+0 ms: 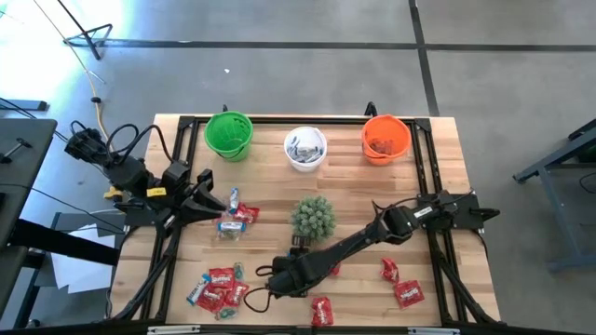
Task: Sort candy
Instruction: Put the white chocolate bars into the white bucket
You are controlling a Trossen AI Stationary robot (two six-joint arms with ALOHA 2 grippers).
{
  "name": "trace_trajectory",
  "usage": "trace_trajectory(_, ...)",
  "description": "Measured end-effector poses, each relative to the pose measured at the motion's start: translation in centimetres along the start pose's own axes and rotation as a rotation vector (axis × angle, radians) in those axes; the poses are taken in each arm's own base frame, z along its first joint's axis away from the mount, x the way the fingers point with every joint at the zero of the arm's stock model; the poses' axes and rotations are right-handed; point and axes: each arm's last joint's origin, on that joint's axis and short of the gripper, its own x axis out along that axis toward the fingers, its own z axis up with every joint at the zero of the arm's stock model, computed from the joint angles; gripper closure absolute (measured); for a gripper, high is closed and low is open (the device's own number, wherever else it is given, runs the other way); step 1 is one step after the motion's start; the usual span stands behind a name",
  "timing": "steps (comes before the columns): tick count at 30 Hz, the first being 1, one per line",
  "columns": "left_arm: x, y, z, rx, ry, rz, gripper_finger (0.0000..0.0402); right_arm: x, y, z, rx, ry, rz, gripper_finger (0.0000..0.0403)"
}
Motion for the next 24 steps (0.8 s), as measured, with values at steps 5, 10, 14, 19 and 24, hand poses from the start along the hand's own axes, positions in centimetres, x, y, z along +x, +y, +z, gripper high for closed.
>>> trace_trajectory(5, -0.1, -0.3, -0.2, -0.002, 0.012, -0.019, 0.0319, 0.3, -0.7, 0.5, -0.012, 0.011, 0.049, 0.0274)
trace_trajectory(10, -0.2, -0.6, -0.3, -0.004, 0.022, -0.038, 0.0319, 1.3, -1.2, 0.7, -0.015, 0.040, 0.060, 0.0274)
trace_trajectory(14, -0.3, -0.8, -0.4, -0.006, 0.028, -0.047, 0.0319, 1.9, -1.0, 0.5, -0.033, 0.061, 0.068, 0.0274)
trace_trajectory(19, -0.3, -1.0, -0.6, -0.007, 0.027, -0.043, 0.0319, 2.2, -0.8, 0.6, -0.028, 0.067, 0.087, 0.0278)
trace_trajectory(24, -0.4, -1.1, -0.6, 0.007, 0.024, -0.037, 0.0319, 2.2, -0.8, 0.6, 0.003, 0.068, 0.092, 0.0318)
